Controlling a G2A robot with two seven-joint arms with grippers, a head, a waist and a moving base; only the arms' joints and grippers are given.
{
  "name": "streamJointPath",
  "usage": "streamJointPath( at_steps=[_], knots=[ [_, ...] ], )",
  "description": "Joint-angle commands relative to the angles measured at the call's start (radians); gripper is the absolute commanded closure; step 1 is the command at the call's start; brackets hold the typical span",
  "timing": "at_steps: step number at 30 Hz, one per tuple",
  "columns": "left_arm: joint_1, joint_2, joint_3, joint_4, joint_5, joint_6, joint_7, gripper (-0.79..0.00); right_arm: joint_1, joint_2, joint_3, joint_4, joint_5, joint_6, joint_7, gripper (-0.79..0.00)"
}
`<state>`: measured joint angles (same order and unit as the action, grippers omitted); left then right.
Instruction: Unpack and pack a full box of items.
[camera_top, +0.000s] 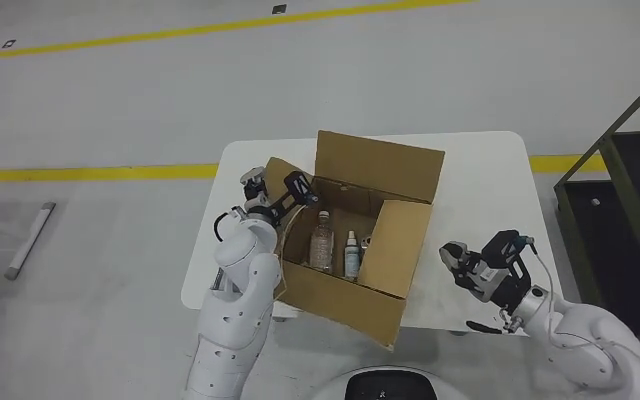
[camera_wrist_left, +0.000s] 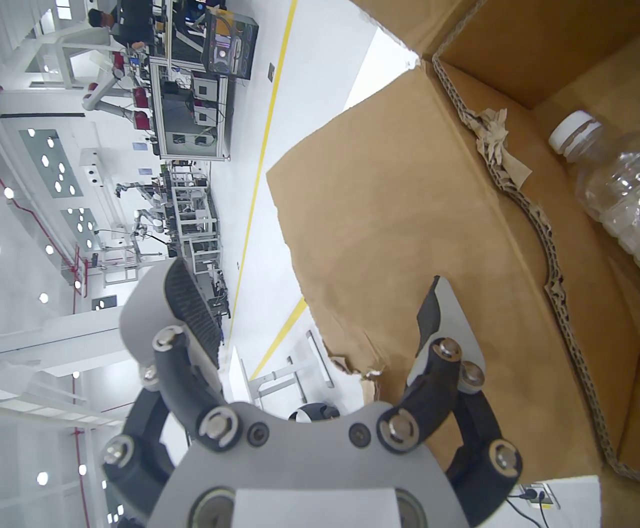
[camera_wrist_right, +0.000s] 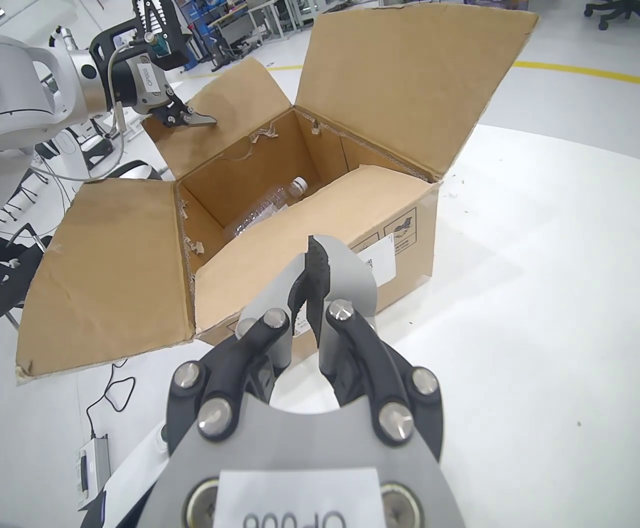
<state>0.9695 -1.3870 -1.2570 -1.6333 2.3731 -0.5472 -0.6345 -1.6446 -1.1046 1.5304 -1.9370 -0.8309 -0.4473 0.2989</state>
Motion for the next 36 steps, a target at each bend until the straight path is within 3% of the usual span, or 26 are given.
streamJointPath(
  at_steps=[1,12,18,22,28,31,34,36],
  knots=[
    [0.005,0.0,-0.002,0.005,-0.002,0.007,-0.005,-0.785,-0.003,0.0,0.001,0.001,0.002,0.002,0.0,0.0],
    [0.051,-0.002,-0.005,0.004,-0.005,0.031,-0.033,-0.785,-0.013,0.002,0.005,0.0,0.01,0.013,0.0,0.0],
    [0.039,-0.014,-0.007,-0.077,-0.108,0.098,-0.022,-0.785,-0.023,0.001,0.039,0.003,0.036,0.058,-0.04,0.0],
    [0.025,-0.038,-0.018,-0.132,-0.385,0.164,-0.07,-0.785,-0.039,0.001,0.089,0.007,0.078,0.098,-0.068,0.0],
    [-0.008,-0.065,0.044,-0.164,-0.753,0.145,-0.107,-0.785,-0.07,0.004,0.166,0.018,0.119,0.108,-0.067,0.0],
    [0.003,-0.077,0.069,-0.152,-0.954,0.157,-0.137,-0.785,-0.088,0.005,0.195,0.023,0.13,0.106,-0.065,0.0],
    [0.008,-0.089,0.092,-0.129,-1.191,0.204,-0.237,-0.785,-0.107,0.006,0.214,0.018,0.139,0.102,-0.062,0.0],
    [0.004,-0.093,0.099,-0.114,-1.27,0.24,-0.277,-0.785,-0.119,0.006,0.222,0.015,0.14,0.1,-0.062,0.0]
  ],
)
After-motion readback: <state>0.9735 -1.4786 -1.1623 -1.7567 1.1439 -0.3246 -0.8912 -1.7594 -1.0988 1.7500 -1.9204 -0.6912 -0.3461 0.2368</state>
